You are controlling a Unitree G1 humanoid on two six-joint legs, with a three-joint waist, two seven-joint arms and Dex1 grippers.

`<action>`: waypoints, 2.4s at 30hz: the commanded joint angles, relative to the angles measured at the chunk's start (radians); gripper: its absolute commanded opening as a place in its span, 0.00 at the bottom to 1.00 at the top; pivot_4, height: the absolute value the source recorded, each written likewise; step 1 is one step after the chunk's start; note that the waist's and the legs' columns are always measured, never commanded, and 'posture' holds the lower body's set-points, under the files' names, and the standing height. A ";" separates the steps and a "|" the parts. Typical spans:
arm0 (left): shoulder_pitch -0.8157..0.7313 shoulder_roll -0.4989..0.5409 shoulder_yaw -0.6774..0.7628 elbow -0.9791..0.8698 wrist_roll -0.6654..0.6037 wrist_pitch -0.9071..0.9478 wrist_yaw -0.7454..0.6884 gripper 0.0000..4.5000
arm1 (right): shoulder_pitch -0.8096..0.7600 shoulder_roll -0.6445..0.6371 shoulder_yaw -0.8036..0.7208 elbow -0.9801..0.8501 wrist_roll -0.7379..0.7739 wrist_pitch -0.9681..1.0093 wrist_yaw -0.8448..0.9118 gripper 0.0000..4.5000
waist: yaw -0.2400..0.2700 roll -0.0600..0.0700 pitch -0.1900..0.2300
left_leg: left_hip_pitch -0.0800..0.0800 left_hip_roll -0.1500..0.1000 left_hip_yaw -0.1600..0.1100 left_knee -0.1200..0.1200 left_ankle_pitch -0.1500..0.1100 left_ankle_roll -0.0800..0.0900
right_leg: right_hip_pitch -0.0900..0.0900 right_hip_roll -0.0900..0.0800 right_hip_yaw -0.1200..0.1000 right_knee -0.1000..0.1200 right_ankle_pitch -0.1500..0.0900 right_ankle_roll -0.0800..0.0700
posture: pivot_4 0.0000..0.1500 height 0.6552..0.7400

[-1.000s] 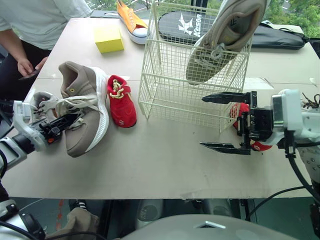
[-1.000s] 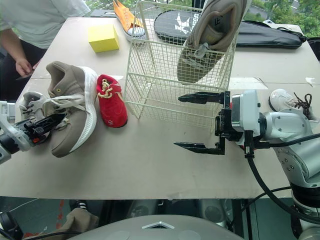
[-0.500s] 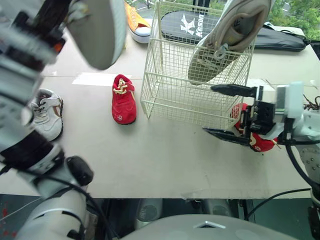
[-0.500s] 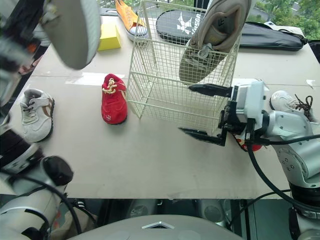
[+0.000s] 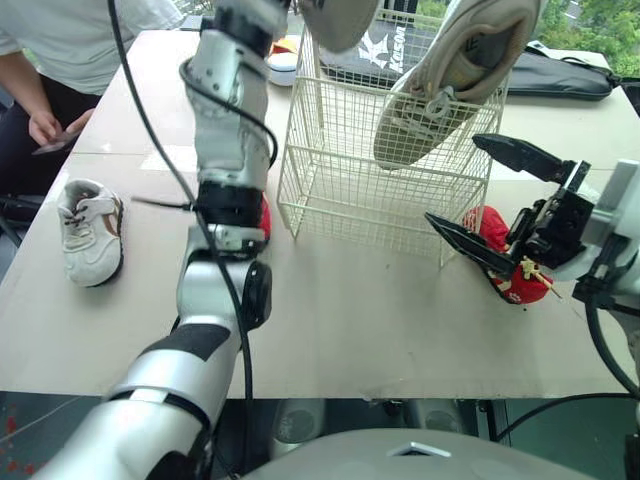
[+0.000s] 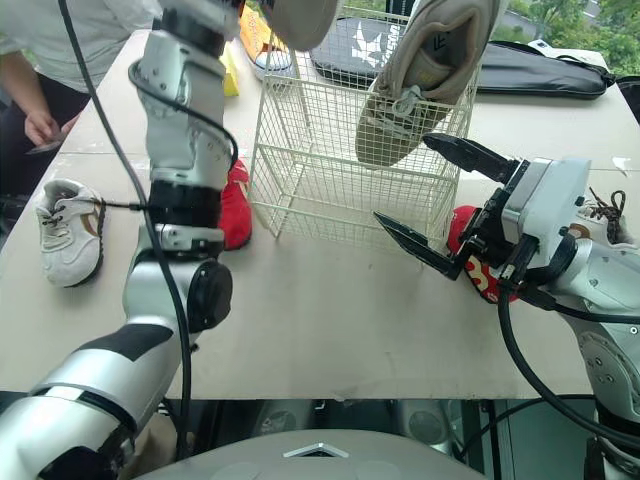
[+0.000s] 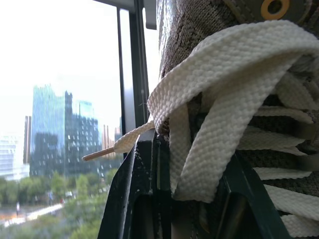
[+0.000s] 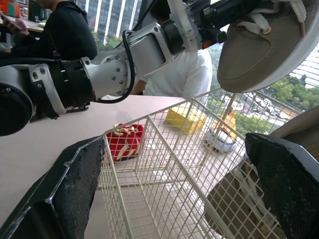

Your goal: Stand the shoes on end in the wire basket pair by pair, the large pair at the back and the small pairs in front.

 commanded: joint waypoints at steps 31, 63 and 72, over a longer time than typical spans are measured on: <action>0.240 -0.081 0.005 0.096 0.048 -0.090 0.005 0.66 | 0.128 -0.069 -0.212 -0.050 0.094 0.097 -0.161 1.00 | 0.001 0.021 -0.012 | 0.021 -0.001 -0.002 -0.001 0.000 0.001 | 0.022 0.001 0.000 -0.001 -0.001 0.002 | 1.00 1.00; 0.780 0.467 0.067 -1.077 -0.860 1.134 -0.407 0.98 | 0.475 -0.122 -0.411 0.091 0.062 0.127 0.072 1.00 | 0.002 0.017 -0.009 | 0.017 0.001 -0.003 -0.002 -0.001 0.002 | 0.019 0.000 0.000 -0.003 -0.003 0.003 | 1.00 1.00; 0.713 0.602 -0.067 -1.159 -0.869 1.272 -0.515 0.98 | 0.635 -0.117 -0.658 0.265 -0.024 0.130 0.138 1.00 | -0.005 0.017 -0.008 | 0.020 0.001 0.000 -0.003 -0.001 0.002 | 0.019 0.001 0.003 -0.003 -0.006 0.000 | 1.00 1.00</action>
